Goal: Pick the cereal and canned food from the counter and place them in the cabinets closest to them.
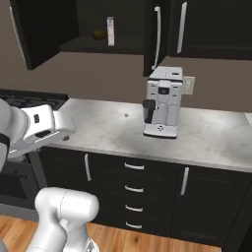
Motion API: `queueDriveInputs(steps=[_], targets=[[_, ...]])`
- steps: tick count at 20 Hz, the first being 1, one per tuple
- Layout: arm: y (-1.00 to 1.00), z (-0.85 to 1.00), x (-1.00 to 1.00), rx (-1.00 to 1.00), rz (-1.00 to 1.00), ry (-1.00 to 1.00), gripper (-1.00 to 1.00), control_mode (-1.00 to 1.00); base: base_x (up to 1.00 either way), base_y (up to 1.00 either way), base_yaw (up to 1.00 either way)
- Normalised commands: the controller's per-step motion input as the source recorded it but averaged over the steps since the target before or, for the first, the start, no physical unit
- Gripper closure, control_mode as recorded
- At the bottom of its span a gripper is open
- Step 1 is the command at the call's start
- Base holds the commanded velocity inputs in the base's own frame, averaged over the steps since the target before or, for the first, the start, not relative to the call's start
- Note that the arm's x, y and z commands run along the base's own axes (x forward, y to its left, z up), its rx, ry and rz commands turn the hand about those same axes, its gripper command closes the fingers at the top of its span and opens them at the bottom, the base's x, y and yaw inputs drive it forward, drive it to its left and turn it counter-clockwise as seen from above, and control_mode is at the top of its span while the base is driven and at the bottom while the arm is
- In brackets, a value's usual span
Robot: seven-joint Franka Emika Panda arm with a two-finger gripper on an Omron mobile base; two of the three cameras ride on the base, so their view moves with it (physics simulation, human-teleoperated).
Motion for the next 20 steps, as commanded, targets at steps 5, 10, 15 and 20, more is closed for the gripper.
queueDriveInputs(steps=[5,10,15,20], targets=[[0.00,0.00,0.00,0.00,0.00,0.00,-1.00,1.00,-0.14,0.29,0.00],[0.00,0.00,0.00,0.00,0.00,0.00,-1.00,1.00,-0.31,0.61,0.00],[0.00,0.00,0.00,0.00,0.00,0.00,-1.00,1.00,-0.35,0.57,0.00],[0.00,0.00,0.00,0.00,0.00,0.00,-1.00,1.00,-0.27,0.61,0.00]])
